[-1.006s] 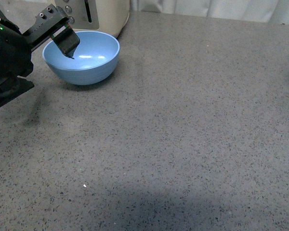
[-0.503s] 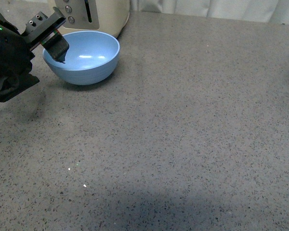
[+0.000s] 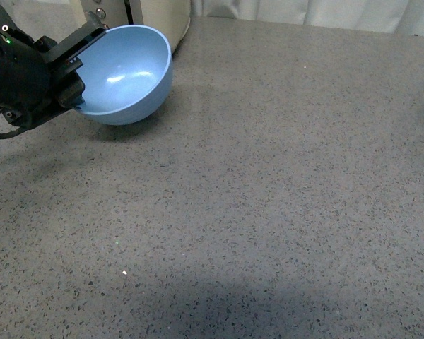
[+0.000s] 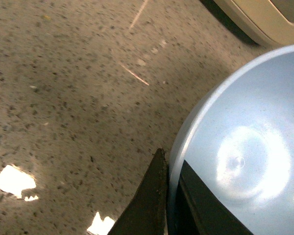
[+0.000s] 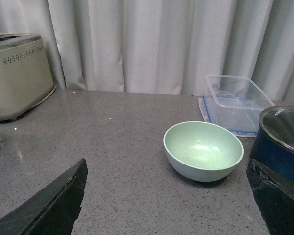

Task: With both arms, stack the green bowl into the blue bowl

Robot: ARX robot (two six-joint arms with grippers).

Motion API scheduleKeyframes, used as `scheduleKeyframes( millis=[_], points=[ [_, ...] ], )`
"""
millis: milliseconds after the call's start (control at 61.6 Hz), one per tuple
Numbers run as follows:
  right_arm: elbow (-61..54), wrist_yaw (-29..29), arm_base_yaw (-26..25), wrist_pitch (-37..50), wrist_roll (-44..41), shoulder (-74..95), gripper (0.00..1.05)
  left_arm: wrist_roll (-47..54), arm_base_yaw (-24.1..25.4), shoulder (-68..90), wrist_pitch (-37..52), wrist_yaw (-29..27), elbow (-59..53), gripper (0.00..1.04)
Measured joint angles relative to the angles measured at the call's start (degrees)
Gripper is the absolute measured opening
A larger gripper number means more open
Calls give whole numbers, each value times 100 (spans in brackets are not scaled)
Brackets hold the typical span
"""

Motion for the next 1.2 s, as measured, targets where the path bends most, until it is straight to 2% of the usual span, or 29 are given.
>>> scheduleKeyframes(
  millis=[97, 292, 373, 503, 763, 1071, 1201],
  points=[
    [0, -2, 0, 0, 0, 0, 95, 280, -457, -83, -186, 4, 114, 4],
    [0, 0, 0, 0, 0, 0, 95, 332, -1794, -66, -343, -39, 450, 4],
    [0, 0, 0, 0, 0, 0, 95, 304, -2153, 48, -378, -42, 535, 4],
    [0, 0, 0, 0, 2, 0, 95, 284, -2315, 170, -424, -76, 544, 4],
    [0, 0, 0, 0, 0, 0, 95, 278, -2291, 295, -516, -173, 544, 5],
    [0, 0, 0, 0, 0, 0, 95, 175, -2048, 125, -514, -9, 538, 50],
    [0, 0, 0, 0, 0, 0, 95, 114, -1759, -317, -479, -46, 376, 71]
  ],
)
